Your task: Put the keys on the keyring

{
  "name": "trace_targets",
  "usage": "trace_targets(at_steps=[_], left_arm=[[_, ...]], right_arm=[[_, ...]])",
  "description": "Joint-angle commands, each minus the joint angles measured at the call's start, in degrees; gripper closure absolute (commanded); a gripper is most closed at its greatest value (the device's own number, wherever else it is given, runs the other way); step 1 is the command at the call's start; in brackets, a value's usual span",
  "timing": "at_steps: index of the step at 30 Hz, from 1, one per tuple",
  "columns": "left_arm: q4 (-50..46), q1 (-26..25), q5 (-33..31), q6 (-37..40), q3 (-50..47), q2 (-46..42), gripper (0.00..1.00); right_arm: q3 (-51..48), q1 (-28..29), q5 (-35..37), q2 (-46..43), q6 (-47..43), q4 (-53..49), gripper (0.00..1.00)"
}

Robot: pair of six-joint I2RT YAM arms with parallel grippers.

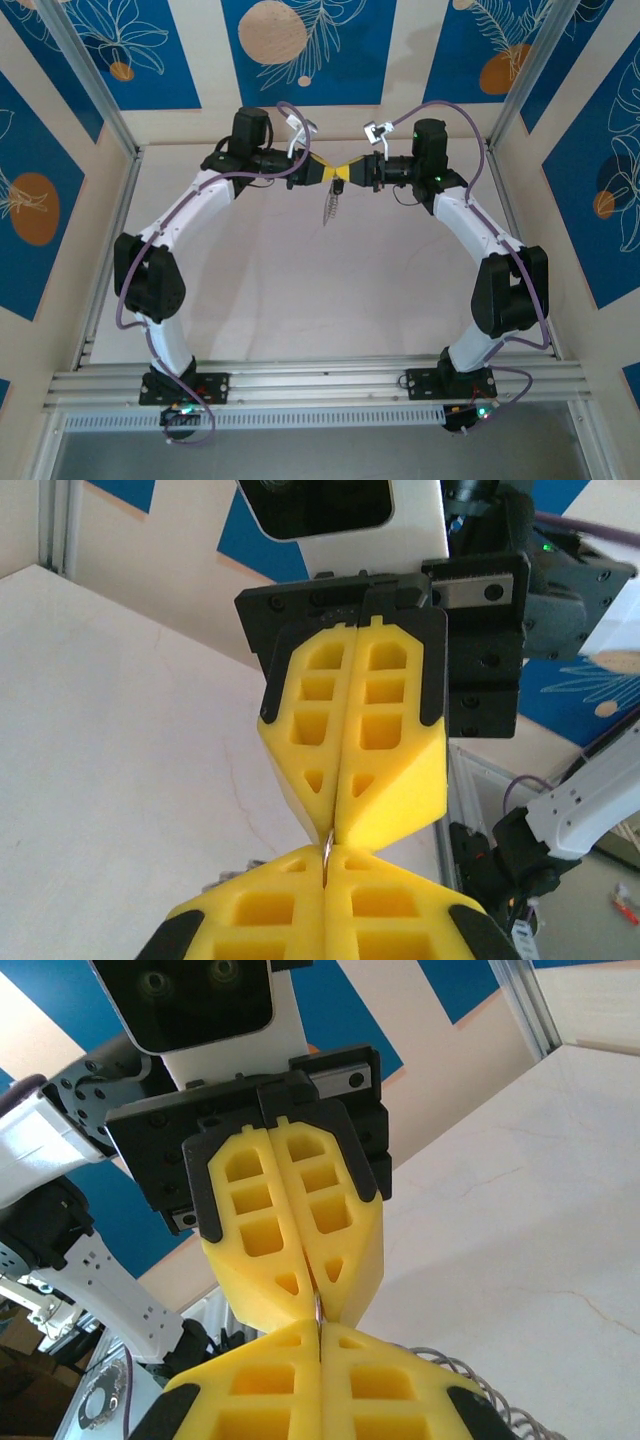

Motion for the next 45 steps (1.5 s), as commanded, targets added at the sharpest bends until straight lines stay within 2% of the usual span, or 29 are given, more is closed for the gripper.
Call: trace_targets(at_steps=[1,2,5,11,17,22,39,42,45], left_arm=[[12.2,-0.5,1.5,-6.0,-3.5,-1.3,1.00],[15.9,-0.5,1.1,-8.4,-5.2,-1.8,1.00],[28.4,-0.3,-0.2,-16.5,-10.7,-3.6,1.00],[48.3,-0.3,-0.7,-30.9,-17.4,-5.2,1.00],[61.6,-0.4,-0.6,-42.0,-20.6,-5.7,1.00],[66.4,-0.5,-0.4,-46.0,-21.9,-5.9,1.00],[67.5,-2.4,0.0,-47.5,-22.4,-8.0,1.00],[67.4,-2.6,0.2,-47.4,-22.3,-8.2,1.00],[67.5,-2.7,0.1,-47.2,-22.4,-8.5,1.00]], right_arm=[[0.9,0.1,-0.9,-0.6,3.1,1.8,0.88],[-0.1,-0.5,-0.8,-1.4,4.6,3.3,0.78],[-4.5,-2.5,0.6,-5.1,8.6,9.2,0.59],[-14.4,-5.1,2.9,-11.8,13.5,18.6,0.48],[-20.3,-5.2,4.4,-14.5,15.3,23.7,0.45],[-21.6,-5.2,4.2,-15.0,17.0,27.1,0.42],[-18.0,0.7,4.2,-12.4,16.8,29.4,0.39],[-17.9,1.1,4.6,-12.4,16.5,29.2,0.40],[-17.6,1.5,4.7,-12.3,16.5,29.2,0.46]])
